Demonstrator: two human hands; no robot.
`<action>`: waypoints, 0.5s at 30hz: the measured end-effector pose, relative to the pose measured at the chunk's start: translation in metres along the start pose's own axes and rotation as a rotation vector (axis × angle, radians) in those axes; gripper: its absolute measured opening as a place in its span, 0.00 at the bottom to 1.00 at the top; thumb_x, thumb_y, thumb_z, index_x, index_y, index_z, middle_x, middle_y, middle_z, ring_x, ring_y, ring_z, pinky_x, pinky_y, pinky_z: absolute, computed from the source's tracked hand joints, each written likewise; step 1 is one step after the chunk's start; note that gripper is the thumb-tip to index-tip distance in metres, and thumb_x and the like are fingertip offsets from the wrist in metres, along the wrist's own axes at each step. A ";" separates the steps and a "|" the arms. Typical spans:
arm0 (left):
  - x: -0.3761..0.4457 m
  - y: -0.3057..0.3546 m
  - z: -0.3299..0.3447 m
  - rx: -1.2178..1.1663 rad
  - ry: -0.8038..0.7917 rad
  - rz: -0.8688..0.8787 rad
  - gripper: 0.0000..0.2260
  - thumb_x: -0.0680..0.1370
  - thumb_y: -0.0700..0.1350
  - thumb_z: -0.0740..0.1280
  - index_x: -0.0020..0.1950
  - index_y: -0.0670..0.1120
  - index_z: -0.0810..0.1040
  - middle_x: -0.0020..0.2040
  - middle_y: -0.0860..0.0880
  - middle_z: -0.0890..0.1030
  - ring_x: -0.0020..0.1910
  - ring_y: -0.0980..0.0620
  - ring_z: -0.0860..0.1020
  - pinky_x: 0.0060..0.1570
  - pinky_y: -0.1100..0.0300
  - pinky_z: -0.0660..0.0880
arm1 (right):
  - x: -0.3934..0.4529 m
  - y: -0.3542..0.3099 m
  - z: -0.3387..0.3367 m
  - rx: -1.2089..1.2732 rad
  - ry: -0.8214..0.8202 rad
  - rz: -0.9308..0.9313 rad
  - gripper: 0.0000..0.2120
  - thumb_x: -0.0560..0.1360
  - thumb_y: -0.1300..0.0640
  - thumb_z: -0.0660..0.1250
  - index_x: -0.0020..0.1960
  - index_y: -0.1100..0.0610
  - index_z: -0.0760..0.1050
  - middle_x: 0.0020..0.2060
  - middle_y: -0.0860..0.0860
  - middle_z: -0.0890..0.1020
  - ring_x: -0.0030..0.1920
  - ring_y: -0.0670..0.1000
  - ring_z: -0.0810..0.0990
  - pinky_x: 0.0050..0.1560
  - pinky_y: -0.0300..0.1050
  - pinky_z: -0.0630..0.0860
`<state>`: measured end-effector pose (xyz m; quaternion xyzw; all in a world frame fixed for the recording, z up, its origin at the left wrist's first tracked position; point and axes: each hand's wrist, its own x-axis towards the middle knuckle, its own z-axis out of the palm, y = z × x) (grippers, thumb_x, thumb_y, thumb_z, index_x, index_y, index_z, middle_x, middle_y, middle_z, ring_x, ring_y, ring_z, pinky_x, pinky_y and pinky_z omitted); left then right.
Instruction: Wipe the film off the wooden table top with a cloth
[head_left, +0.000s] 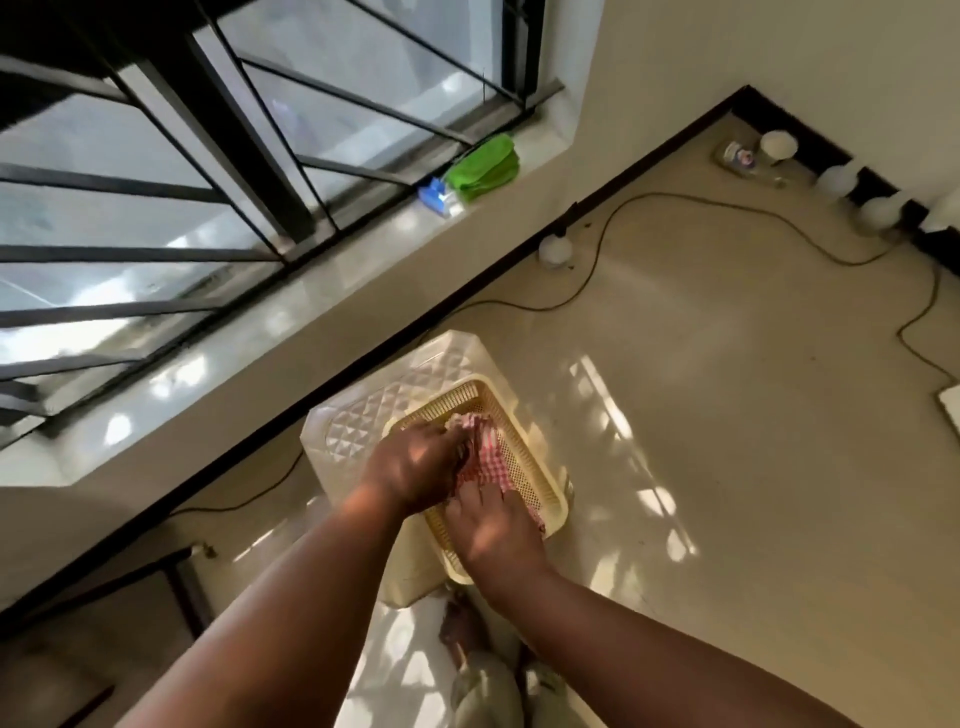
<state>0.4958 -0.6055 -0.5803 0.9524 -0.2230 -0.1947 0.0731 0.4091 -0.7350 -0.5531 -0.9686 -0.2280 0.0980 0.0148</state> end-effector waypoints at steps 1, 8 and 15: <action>-0.004 0.000 0.002 0.116 -0.038 0.013 0.21 0.77 0.55 0.59 0.70 0.54 0.69 0.56 0.50 0.79 0.56 0.46 0.74 0.50 0.54 0.69 | -0.002 0.003 -0.001 -0.012 -0.046 -0.017 0.06 0.67 0.58 0.65 0.36 0.53 0.80 0.32 0.50 0.79 0.31 0.51 0.76 0.32 0.42 0.72; -0.011 0.000 0.011 0.317 -0.218 -0.172 0.22 0.78 0.58 0.52 0.71 0.58 0.65 0.69 0.47 0.63 0.67 0.45 0.58 0.62 0.49 0.54 | 0.027 0.011 0.016 0.143 -0.650 -0.007 0.19 0.80 0.49 0.55 0.67 0.55 0.70 0.64 0.54 0.73 0.64 0.57 0.71 0.64 0.55 0.62; -0.055 -0.001 -0.003 0.080 -0.053 -0.402 0.28 0.78 0.59 0.53 0.77 0.53 0.54 0.77 0.45 0.56 0.74 0.43 0.55 0.67 0.47 0.58 | 0.010 0.015 0.002 0.232 -0.669 0.030 0.39 0.77 0.43 0.59 0.78 0.55 0.43 0.73 0.59 0.62 0.73 0.63 0.58 0.73 0.55 0.50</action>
